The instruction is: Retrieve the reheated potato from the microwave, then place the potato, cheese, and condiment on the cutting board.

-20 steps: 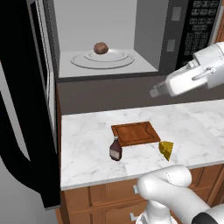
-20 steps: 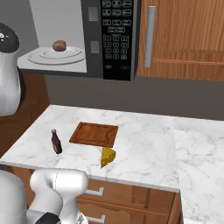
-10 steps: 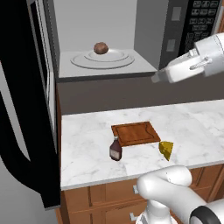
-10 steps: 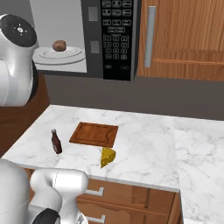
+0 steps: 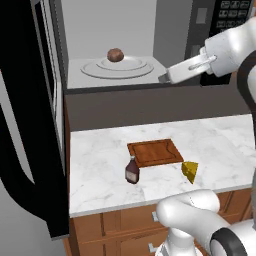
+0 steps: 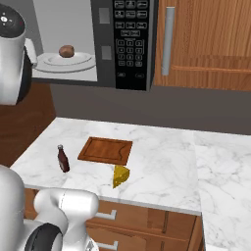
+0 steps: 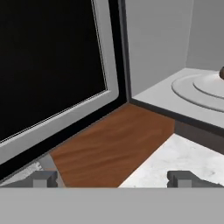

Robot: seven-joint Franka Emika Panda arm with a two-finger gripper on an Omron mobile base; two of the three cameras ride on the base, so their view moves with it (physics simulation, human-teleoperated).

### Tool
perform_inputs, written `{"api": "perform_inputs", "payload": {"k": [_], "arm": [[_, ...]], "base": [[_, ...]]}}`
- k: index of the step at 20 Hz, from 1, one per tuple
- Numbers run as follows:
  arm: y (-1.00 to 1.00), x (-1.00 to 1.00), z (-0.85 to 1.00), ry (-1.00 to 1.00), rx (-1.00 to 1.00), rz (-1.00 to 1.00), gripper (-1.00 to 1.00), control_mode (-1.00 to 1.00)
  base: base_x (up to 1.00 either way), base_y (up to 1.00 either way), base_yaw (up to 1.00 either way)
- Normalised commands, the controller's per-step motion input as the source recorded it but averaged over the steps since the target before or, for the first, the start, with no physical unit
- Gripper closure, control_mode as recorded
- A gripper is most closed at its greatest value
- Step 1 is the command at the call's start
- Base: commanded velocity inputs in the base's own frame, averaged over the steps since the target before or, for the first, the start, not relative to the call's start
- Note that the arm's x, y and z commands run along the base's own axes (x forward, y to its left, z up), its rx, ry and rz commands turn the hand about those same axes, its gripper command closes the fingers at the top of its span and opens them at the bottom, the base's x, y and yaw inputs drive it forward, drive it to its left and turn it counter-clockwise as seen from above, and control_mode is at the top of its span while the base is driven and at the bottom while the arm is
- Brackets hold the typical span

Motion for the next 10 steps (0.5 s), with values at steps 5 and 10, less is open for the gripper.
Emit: {"api": "perform_inputs", "payload": {"k": [5, 10], "arm": [[-0.01, 0.39, -0.10, -0.08, -0.17, -0.25, -1.00, -1.00], [-0.09, 0.45, 0.01, -0.02, -0.03, -0.16, -1.00, -1.00]], "base": [[0.00, 0.00, 0.00], [0.00, 0.00, 0.00]]}}
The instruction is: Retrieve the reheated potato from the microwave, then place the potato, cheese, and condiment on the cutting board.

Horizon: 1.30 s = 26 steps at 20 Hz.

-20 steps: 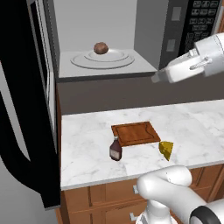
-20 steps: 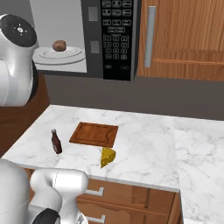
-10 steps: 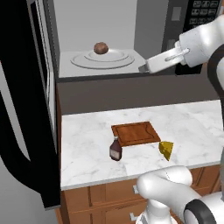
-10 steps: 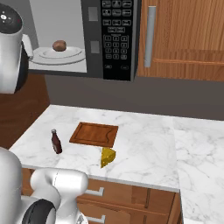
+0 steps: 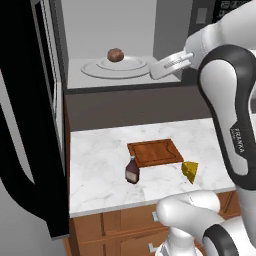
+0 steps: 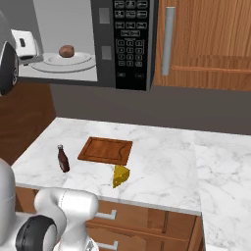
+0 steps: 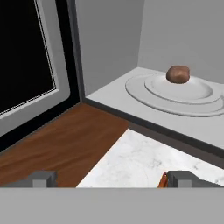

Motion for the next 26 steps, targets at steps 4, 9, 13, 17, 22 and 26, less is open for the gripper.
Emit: {"api": "perform_inputs", "payload": {"k": [4, 9, 13, 17, 22, 26], "arm": [[-0.11, 0.38, 0.01, 0.00, 0.00, -0.14, -1.00, -1.00], [-0.09, 0.42, -0.03, 0.00, 0.00, -0.14, -1.00, -1.00], [0.00, 0.50, -0.09, 0.00, 0.00, -0.13, -1.00, -1.00], [0.00, 0.59, -0.06, 0.00, 0.00, -0.09, -1.00, -1.00], [0.07, 0.54, -0.01, 0.00, 0.00, -0.03, -1.00, -1.00], [0.10, 0.48, 0.00, 0.00, 0.00, 0.00, -1.00, -1.00]], "base": [[0.00, 0.00, 0.00], [0.00, 0.00, 0.00], [0.00, 0.00, 0.00], [0.00, 0.00, 0.00], [0.00, 0.00, 0.00], [0.00, 0.00, 0.00]]}}
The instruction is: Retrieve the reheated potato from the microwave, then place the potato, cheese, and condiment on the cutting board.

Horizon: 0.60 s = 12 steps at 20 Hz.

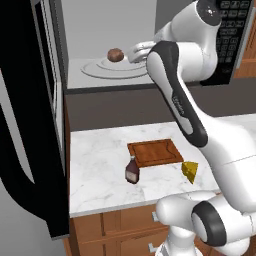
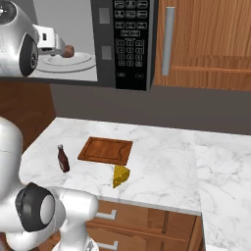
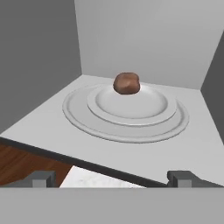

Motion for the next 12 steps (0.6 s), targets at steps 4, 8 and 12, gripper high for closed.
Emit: {"api": "perform_inputs", "payload": {"k": [4, 8, 12], "arm": [[0.13, 0.38, -0.04, 0.00, 0.00, 0.00, -1.00, -1.00], [0.06, 0.41, -0.06, 0.00, 0.00, 0.00, -1.00, -1.00], [0.02, 0.42, -0.10, 0.00, 0.00, -0.01, -1.00, -1.00]], "base": [[0.00, 0.00, 0.00], [0.00, 0.00, 0.00], [0.00, 0.00, 0.00]]}}
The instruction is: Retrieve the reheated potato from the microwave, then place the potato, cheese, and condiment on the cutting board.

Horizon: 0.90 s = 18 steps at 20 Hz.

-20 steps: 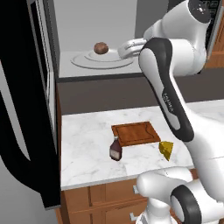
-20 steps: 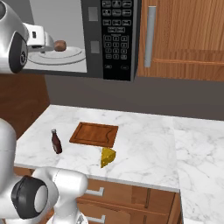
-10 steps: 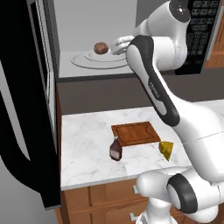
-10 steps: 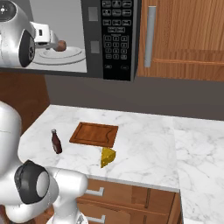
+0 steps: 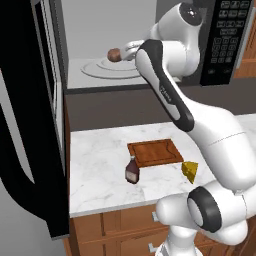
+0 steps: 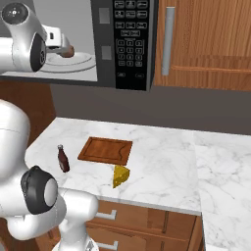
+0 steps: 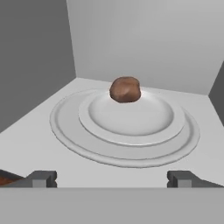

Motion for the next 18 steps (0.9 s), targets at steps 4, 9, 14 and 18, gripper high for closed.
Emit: {"api": "perform_inputs", "payload": {"k": [4, 9, 14, 18], "arm": [[0.03, 0.32, -0.12, 0.00, 0.00, -0.02, -1.00, -1.00], [0.09, 0.24, -0.03, 0.00, 0.00, -0.01, -1.00, -1.00], [0.05, 0.31, 0.00, 0.00, 0.00, 0.00, -1.00, -1.00], [0.00, 0.39, 0.00, 0.00, 0.01, 0.00, -1.00, -1.00]], "base": [[0.00, 0.00, 0.00], [0.00, 0.00, 0.00], [0.00, 0.00, 0.00], [0.00, 0.00, 0.00]]}}
